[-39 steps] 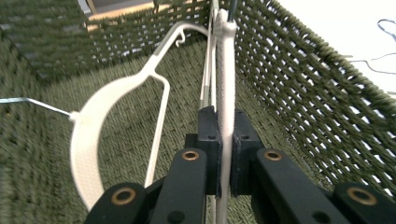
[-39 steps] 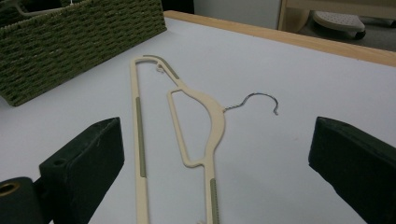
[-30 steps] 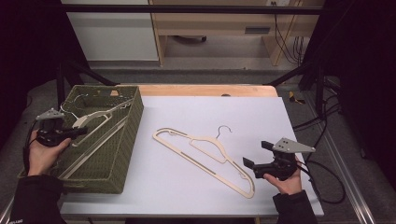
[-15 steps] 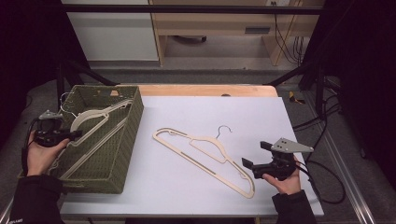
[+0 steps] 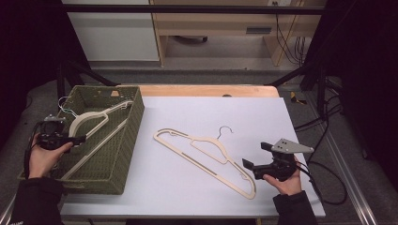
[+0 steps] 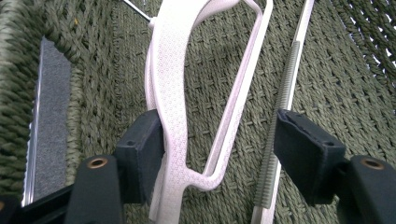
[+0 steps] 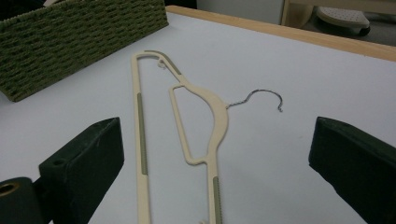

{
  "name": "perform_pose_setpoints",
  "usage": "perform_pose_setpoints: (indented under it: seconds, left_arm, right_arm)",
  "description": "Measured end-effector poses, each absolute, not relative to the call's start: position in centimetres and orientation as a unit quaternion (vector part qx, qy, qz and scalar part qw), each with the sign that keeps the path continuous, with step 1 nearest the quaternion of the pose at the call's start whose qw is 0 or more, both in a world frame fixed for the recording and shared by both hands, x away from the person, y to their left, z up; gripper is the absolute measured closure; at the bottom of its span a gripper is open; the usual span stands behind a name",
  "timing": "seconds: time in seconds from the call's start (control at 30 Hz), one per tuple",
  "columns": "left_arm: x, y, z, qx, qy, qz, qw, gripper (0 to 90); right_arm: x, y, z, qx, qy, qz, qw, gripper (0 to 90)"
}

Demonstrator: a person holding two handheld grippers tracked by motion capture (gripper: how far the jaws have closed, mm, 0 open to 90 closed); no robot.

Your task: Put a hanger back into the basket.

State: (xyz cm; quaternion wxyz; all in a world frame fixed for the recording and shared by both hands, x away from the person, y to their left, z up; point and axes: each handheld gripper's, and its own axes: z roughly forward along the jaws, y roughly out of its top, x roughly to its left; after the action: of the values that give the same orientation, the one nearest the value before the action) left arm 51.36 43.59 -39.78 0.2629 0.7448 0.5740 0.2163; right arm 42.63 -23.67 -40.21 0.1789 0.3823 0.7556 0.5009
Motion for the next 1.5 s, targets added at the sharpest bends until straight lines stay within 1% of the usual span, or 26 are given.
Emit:
perform_pose_setpoints:
  seconds: [0.13, 0.3, 0.37, 0.4, 0.43, 0.47, 0.5, 0.53, 0.6, 0.63, 0.67, 0.7, 0.73, 0.77, 0.87, 0.9, 0.97, 1.0, 1.07, 1.1, 1.13, 1.27, 1.3, 1.37, 1.5]
  left_arm:
    - [51.0, 43.7, -39.5, 0.744, 0.574, 0.218, 0.262, 29.3]
    - [50.1, 43.6, -38.3, 0.741, 0.566, 0.229, 0.279, 28.8]
    - [49.5, 43.1, -37.5, 0.736, 0.556, 0.239, 0.305, 28.3]
    - [49.1, 42.5, -37.1, 0.727, 0.549, 0.245, 0.331, 28.2]
    - [49.1, 42.5, -37.1, 0.727, 0.549, 0.245, 0.331, 27.8]
    - [48.5, 41.7, -36.4, 0.724, 0.533, 0.248, 0.361, 27.4]
    - [48.5, 41.7, -36.4, 0.724, 0.533, 0.248, 0.361, 26.6]
    - [47.8, 40.5, -35.5, 0.726, 0.512, 0.254, 0.384, 25.6]
    - [47.1, 39.0, -34.7, 0.726, 0.489, 0.255, 0.410, 23.4]
    - [47.1, 39.0, -34.7, 0.726, 0.489, 0.255, 0.410, 22.7]
    - [46.6, 37.4, -34.0, 0.726, 0.466, 0.257, 0.436, 21.7]
    - [46.6, 37.4, -34.0, 0.726, 0.466, 0.257, 0.436, 20.1]
    - [46.0, 35.6, -33.4, 0.727, 0.443, 0.255, 0.459, 19.1]
    - [45.8, 34.7, -33.1, 0.728, 0.430, 0.253, 0.470, 18.5]
    - [45.0, 31.9, -32.7, 0.733, 0.394, 0.246, 0.498, 17.2]
    - [45.0, 31.9, -32.7, 0.733, 0.394, 0.246, 0.498, 16.8]
    - [44.5, 30.2, -32.7, 0.735, 0.375, 0.239, 0.512, 16.5]
    - [44.2, 28.5, -33.0, 0.737, 0.361, 0.227, 0.524, 16.0]
    - [44.0, 26.9, -33.3, 0.742, 0.350, 0.220, 0.528, 15.1]
    - [44.0, 26.9, -33.3, 0.742, 0.350, 0.220, 0.528, 15.0]
    - [43.9, 25.4, -33.7, 0.750, 0.339, 0.212, 0.528, 14.2]
    - [43.6, 22.8, -34.5, 0.762, 0.319, 0.197, 0.528, 12.5]
    - [43.6, 22.8, -34.5, 0.762, 0.319, 0.197, 0.528, 12.4]
    - [43.3, 21.3, -35.2, 0.770, 0.305, 0.197, 0.524, 11.9]
    - [43.2, 20.3, -36.3, 0.773, 0.302, 0.181, 0.527, 11.6]
  right_arm:
    - [42.6, -23.7, -40.2, 0.383, 0.755, 0.501, 0.178, 4.1]
    - [42.7, -23.7, -40.2, 0.383, 0.754, 0.504, 0.178, 4.0]
    - [42.7, -23.8, -40.1, 0.382, 0.754, 0.503, 0.181, 4.0]
    - [42.7, -23.9, -40.1, 0.382, 0.754, 0.503, 0.182, 4.0]
    - [42.7, -23.9, -40.1, 0.382, 0.754, 0.503, 0.182, 4.0]
    - [42.7, -23.9, -40.1, 0.382, 0.754, 0.502, 0.181, 4.0]
    - [42.7, -23.8, -40.1, 0.384, 0.754, 0.501, 0.183, 4.0]
    - [42.7, -23.8, -40.2, 0.385, 0.754, 0.500, 0.182, 3.9]
    - [42.8, -23.7, -40.3, 0.385, 0.757, 0.494, 0.183, 3.7]
    - [42.8, -23.7, -40.3, 0.385, 0.760, 0.491, 0.183, 3.8]
    - [42.8, -23.6, -40.4, 0.388, 0.760, 0.489, 0.183, 3.9]
    - [42.8, -23.6, -40.4, 0.388, 0.760, 0.489, 0.183, 3.9]
    - [42.9, -23.6, -40.5, 0.386, 0.761, 0.488, 0.184, 4.5]
    - [42.9, -23.5, -40.5, 0.387, 0.762, 0.487, 0.182, 4.6]
    - [42.8, -23.4, -40.6, 0.388, 0.763, 0.485, 0.179, 4.7]
    - [42.9, -23.4, -40.6, 0.386, 0.764, 0.484, 0.181, 4.8]
    - [42.9, -23.3, -40.7, 0.385, 0.767, 0.481, 0.180, 4.8]
    - [43.0, -23.2, -40.8, 0.385, 0.767, 0.480, 0.181, 5.0]
    - [43.0, -23.2, -40.9, 0.387, 0.769, 0.476, 0.181, 5.0]
    - [43.1, -23.1, -40.9, 0.386, 0.770, 0.474, 0.183, 5.0]
    - [43.1, -23.2, -40.9, 0.384, 0.772, 0.472, 0.183, 5.1]
    - [43.2, -22.9, -41.1, 0.392, 0.771, 0.468, 0.181, 5.9]
    - [43.2, -22.9, -41.2, 0.391, 0.774, 0.465, 0.181, 6.3]
    - [43.3, -22.8, -41.5, 0.395, 0.775, 0.459, 0.183, 7.1]
    - [43.5, -22.7, -41.9, 0.399, 0.778, 0.451, 0.179, 8.6]
